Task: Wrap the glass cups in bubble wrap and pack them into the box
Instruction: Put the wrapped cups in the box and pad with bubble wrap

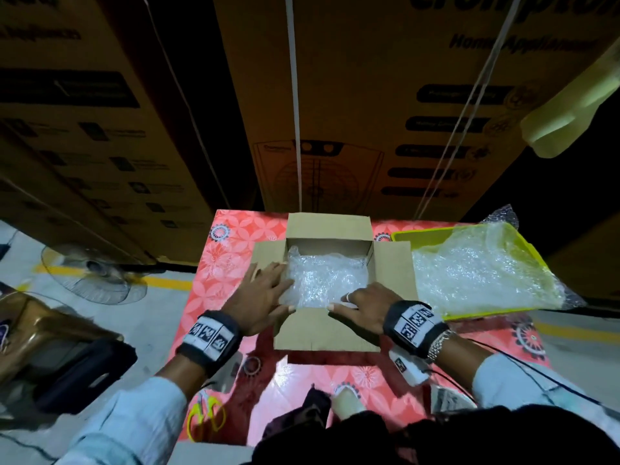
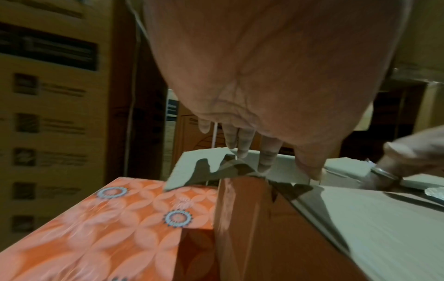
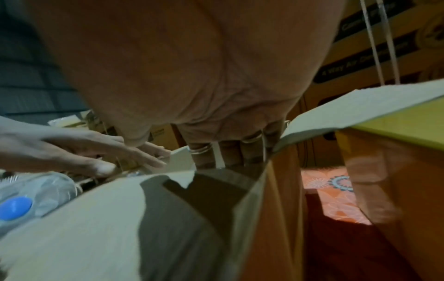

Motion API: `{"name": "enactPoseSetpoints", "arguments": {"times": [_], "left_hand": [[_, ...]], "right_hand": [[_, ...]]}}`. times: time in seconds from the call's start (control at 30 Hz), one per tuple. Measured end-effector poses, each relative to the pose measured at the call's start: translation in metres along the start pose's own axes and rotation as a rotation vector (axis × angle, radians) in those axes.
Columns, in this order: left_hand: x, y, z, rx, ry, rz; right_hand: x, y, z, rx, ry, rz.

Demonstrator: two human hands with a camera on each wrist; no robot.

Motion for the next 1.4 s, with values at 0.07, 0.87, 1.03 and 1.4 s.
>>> {"name": "enactPoseSetpoints", "arguments": {"times": [0.07,0.87,1.03,1.4], "left_hand": [[0.018,0.005,0.023,-0.037,0.008,0.118],[0.060,0.011,0.037,-0.195,0.234,0.635],[0.061,0.014,0.036,-0.218,0.232,0.630],[0.061,0.014,0.035,-0.214,0.220,0.640]], "right_hand": [[0.009,0.000,0.005,-0.038,-0.005,0.111],[-0.017,-0.074,-0.064,0.017,-0.106,-0.288],[-0.007,-0.096,-0.105,0.049,-0.106,-0.162],[-0.027,-0.079,-0.097,0.094,0.083,-0.252]]}}
Point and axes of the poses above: each hand's wrist, its own z-axis away from the middle knuckle, its own x-axis out of the palm, y = z × x, the point moved 2 cm from there along -z, towards the middle knuckle, and after that the axes turned 5 degrees about x, right-handed, at the moved point
